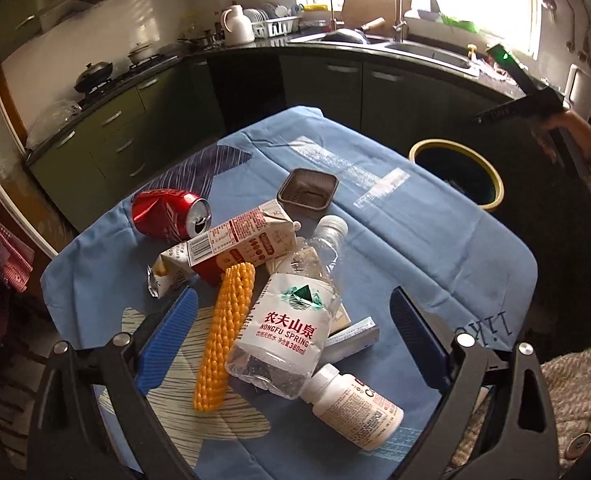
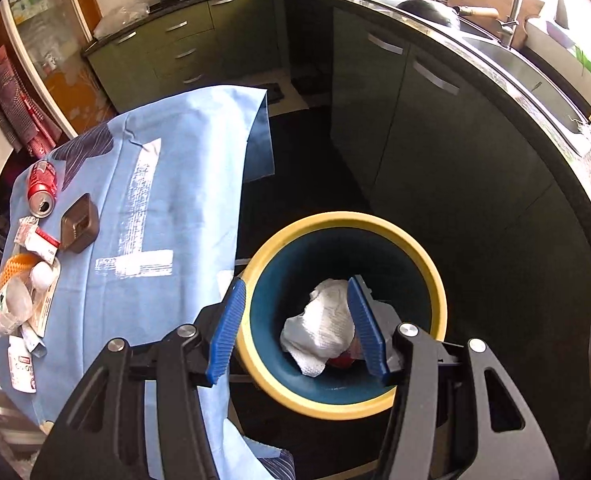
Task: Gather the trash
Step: 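Release the tissue into the bin with the right gripper, then grasp the water bottle with the left gripper and drop it into the bin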
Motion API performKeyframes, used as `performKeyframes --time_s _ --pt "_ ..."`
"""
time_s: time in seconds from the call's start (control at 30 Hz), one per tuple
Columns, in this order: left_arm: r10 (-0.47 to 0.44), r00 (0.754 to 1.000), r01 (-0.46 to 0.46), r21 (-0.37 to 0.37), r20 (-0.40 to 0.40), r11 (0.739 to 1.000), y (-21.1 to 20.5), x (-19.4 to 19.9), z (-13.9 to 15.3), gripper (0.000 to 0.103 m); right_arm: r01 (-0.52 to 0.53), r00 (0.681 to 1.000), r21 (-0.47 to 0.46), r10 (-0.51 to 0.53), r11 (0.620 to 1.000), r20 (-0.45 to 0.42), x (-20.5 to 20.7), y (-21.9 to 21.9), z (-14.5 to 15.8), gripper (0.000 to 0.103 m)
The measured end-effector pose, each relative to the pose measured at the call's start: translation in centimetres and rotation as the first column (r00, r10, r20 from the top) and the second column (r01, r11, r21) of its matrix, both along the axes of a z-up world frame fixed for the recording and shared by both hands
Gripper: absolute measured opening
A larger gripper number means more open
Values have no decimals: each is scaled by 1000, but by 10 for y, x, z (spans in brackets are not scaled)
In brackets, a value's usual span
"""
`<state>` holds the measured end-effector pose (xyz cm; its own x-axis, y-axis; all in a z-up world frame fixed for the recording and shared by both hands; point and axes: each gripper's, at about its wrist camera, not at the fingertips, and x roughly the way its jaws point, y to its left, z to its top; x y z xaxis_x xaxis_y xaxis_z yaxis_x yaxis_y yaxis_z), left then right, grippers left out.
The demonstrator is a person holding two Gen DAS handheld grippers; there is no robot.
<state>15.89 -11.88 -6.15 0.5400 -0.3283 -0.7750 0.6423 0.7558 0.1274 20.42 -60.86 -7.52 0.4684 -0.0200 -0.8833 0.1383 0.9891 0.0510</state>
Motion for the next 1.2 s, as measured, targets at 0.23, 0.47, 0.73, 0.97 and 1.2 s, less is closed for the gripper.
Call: performKeyframes --time_s 0.23,0.47,0.73,0.97,1.2 --pt "-112 985 120 58 -128 991 -24 20 -25 73 -6 1000 25 6 1000 23 -16 3 6 57" --pt "-142 966 169 111 -218 979 -37 38 -47 68 -21 1000 39 20 999 3 -28 9 -3 60" --pt "-139 943 196 169 -301 966 -40 50 -69 69 -46 999 46 47 998 -17 -24 18 -12 60" --pt "-107 936 170 164 -336 972 -41 61 -79 53 -68 997 40 69 997 -31 -22 27 -18 60" --pt "-110 940 158 127 -322 979 -39 57 -64 53 -71 997 37 72 997 -24 -26 28 -15 60"
